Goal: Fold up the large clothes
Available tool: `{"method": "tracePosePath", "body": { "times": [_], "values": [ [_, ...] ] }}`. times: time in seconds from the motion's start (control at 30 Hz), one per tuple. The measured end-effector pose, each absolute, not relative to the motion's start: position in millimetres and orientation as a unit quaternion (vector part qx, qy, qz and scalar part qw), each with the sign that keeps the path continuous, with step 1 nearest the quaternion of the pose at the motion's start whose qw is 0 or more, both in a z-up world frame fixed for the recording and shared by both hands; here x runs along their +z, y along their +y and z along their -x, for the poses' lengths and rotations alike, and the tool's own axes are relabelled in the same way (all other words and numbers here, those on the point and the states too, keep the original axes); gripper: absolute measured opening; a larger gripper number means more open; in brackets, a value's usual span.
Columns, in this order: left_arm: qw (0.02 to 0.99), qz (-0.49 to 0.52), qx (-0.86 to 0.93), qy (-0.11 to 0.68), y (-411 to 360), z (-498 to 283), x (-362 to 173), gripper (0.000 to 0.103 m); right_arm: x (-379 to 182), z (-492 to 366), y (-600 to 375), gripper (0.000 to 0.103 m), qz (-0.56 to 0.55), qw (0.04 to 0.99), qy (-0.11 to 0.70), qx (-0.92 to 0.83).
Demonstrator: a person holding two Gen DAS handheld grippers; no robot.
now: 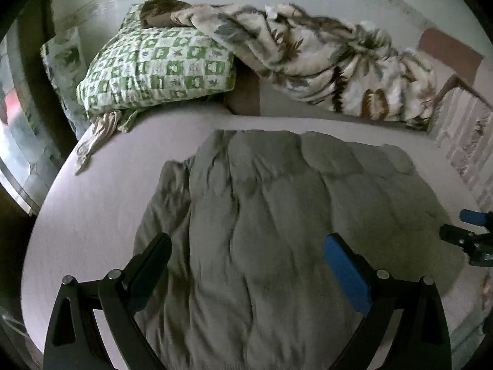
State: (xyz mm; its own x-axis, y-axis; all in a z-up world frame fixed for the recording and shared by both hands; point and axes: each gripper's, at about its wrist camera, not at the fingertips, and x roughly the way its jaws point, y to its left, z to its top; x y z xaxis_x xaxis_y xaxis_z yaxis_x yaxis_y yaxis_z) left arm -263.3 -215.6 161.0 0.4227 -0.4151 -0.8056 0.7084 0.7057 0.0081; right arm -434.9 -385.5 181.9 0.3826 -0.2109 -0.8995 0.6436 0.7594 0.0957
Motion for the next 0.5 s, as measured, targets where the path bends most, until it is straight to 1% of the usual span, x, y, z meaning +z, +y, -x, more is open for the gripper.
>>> {"method": "tracePosePath", "body": {
  "times": [0.13, 0.17, 0.23, 0.3, 0.33, 0.37, 0.5],
  "values": [
    [0.814, -0.223, -0.317, 0.433, -254.4, 244.3, 135.2, 0.100, 157.6, 415.3, -415.2, 0.103, -0.239, 0.778, 0.512, -0.273],
    [0.805, -0.251, -0.309, 0.440, -266.6, 242.5, 121.2, 0.100, 147.1, 411.9, -422.0, 0.103, -0.235, 0.769, 0.524, -0.279],
    [0.788, -0.275, -0.303, 0.461, -276.9, 240.1, 98.6, 0.100, 125.7, 405.5, -432.1, 0.103, -0.236, 0.751, 0.549, -0.280],
    [0.783, -0.259, -0.300, 0.479, -277.6, 232.3, 86.8, 0.101, 110.6, 406.4, -440.3, 0.103, -0.264, 0.744, 0.550, -0.271],
    [0.776, -0.251, -0.296, 0.497, -278.3, 226.2, 79.9, 0.103, 107.2, 406.7, -442.6, 0.103, -0.268, 0.744, 0.549, -0.271],
    [0.767, -0.252, -0.291, 0.513, -280.9, 219.4, 72.5, 0.103, 102.4, 406.1, -445.6, 0.103, -0.272, 0.745, 0.547, -0.268],
    [0.752, -0.268, -0.287, 0.529, -288.7, 211.0, 69.0, 0.103, 93.3, 405.0, -453.7, 0.103, -0.284, 0.742, 0.544, -0.269]
  ]
}}
